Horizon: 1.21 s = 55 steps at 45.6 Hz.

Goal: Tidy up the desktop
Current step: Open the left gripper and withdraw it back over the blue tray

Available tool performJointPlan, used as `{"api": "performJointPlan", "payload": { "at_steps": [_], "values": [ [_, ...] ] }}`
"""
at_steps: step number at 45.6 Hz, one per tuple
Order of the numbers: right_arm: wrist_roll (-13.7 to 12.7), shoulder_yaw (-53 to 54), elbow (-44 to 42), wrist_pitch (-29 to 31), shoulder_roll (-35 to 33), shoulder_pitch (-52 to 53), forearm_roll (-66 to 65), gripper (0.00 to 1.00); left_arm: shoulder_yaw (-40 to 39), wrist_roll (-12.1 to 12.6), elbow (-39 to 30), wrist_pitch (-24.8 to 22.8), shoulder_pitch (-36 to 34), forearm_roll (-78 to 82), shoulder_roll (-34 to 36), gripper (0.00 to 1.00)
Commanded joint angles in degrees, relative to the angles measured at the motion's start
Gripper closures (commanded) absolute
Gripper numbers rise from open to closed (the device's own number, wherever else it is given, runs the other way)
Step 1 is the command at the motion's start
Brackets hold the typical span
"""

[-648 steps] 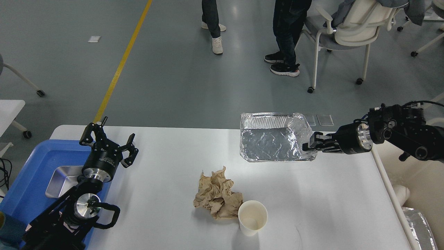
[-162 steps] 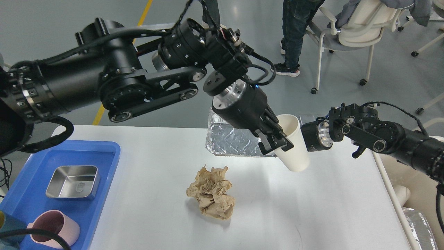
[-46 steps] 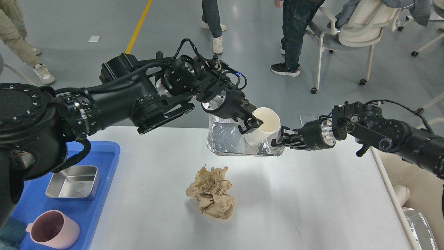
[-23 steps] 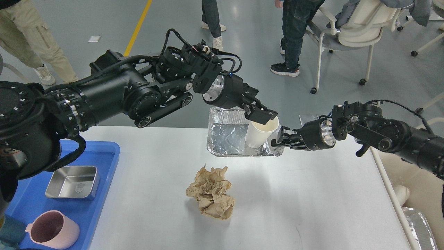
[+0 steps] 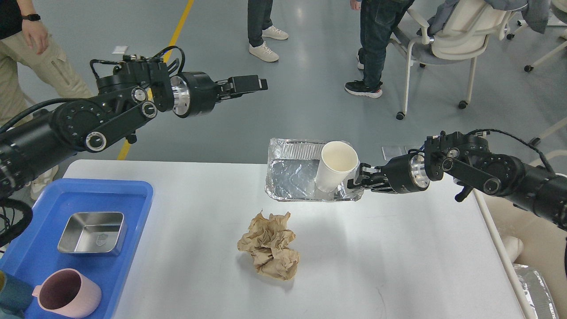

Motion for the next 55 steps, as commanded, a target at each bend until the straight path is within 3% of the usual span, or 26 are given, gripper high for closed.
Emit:
{"api": "performJointPlan", "payload": {
  "at_steps": [1,8,16,26,35,49,55],
  "values": [
    [-0.05,0.00,-0.01,-0.11,0.17,-0.02,-0.01,1.00,-1.16,2.41,-5.20,1.83,5.12,-2.26,6.54,0.03],
    [0.04,0.00,-0.01,-0.19,0.17,-0.10,-0.01,1.00,-1.33,7.16,-16.44,4.56,11.71,-2.35,16.38,0.03],
    [0.04,0.00,-0.09,-0.19,0.34,-0.72,-0.01,1.00,-3.79,8.48,-25.68,7.37,16.99,-9.46,26.31,0.03],
    [0.04,0.00,-0.18,-0.28,0.69,-1.25,-0.01,1.00,-3.09,9.88,-33.59,6.49,17.96,-13.25,39.76,0.03],
    [0.04,0.09,-0.18,-0.28,0.69,-1.07,-0.01,1.00,-0.81,14.19,-39.83,1.84,18.04,-13.25,50.14,0.03],
    [-0.05,0.00,-0.09,-0.28,0.17,-1.25,-0.01,1.00,4.73,13.05,-41.16,0.52,20.15,-16.05,57.79,0.03],
    [-0.05,0.00,-0.01,-0.28,0.08,-1.16,-0.01,1.00,4.82,10.07,-41.16,0.87,20.86,-18.26,57.97,0.03]
  ]
}}
